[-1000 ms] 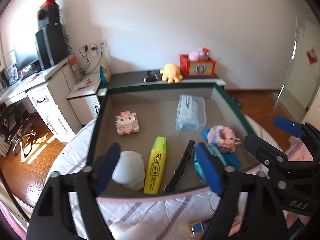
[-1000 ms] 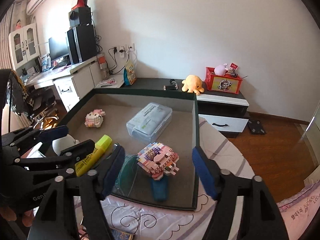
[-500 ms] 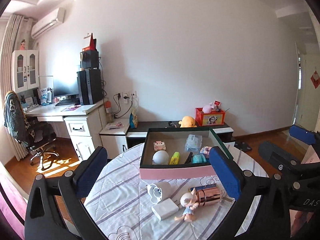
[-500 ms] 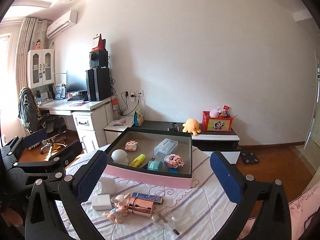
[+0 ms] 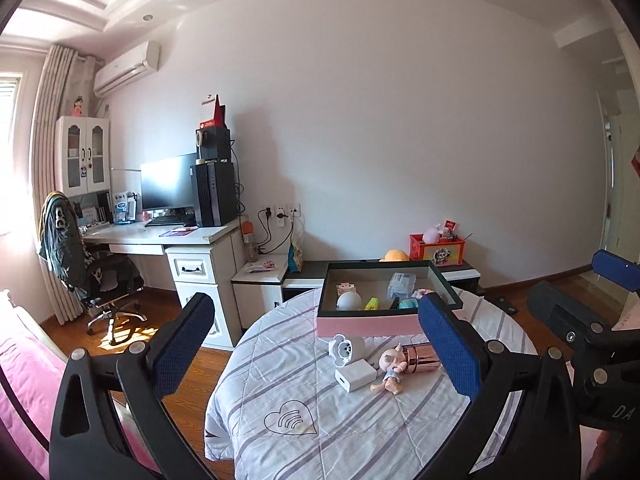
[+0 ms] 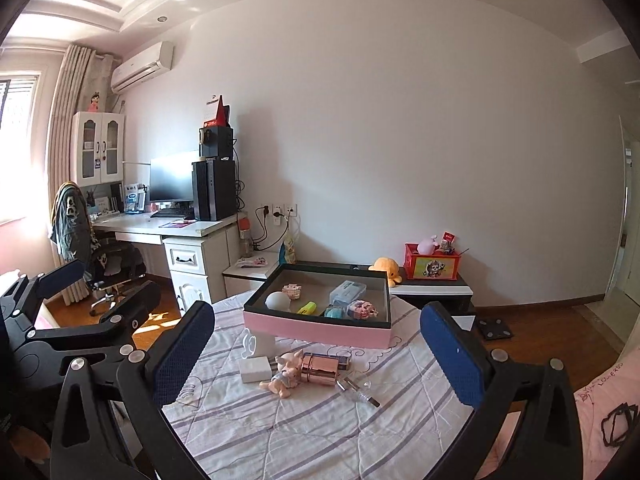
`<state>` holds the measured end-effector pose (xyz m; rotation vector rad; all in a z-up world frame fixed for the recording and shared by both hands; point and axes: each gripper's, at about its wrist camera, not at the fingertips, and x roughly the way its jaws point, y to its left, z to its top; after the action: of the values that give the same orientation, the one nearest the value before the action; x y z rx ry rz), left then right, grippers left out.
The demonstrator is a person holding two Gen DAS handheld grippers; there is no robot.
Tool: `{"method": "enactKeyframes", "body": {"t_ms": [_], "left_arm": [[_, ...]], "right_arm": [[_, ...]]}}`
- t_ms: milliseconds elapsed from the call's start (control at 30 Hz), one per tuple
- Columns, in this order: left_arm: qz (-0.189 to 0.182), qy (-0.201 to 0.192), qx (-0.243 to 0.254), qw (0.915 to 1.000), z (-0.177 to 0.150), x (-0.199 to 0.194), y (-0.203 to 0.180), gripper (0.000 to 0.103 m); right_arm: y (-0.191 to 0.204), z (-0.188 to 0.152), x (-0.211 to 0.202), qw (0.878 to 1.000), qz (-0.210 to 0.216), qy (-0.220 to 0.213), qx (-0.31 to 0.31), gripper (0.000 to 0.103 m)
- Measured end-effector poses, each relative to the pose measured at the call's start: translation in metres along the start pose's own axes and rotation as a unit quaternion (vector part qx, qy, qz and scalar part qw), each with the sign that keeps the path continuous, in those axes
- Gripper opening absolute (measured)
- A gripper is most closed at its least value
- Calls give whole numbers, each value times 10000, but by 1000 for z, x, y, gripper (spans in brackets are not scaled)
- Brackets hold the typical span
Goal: Organize rigid objects
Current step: 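Withdraw both tools and reach toward the white adapter and glass cup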
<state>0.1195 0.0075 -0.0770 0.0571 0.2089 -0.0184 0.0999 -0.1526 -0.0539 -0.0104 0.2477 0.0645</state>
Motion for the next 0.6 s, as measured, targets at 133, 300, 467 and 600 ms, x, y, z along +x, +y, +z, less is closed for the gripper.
{"method": "enactKeyframes", "body": {"t_ms": [133, 300, 467, 600], "left_arm": [[27, -55, -5, 10000, 1, -7, -1, 103], [62, -101, 7, 9999, -1, -9, -1, 103], [23, 30, 15, 10000, -4, -1, -2, 103], [-88, 295, 72, 9995, -14, 19, -5, 103]], "right_arm": [[3, 0, -10, 10000, -6, -46, -13, 103], [3, -2, -14, 10000, -3, -54, -14, 103], [0, -5, -7, 10000, 8, 42, 10, 103], [-5, -14, 11, 9996, 31, 267, 50, 103]]}}
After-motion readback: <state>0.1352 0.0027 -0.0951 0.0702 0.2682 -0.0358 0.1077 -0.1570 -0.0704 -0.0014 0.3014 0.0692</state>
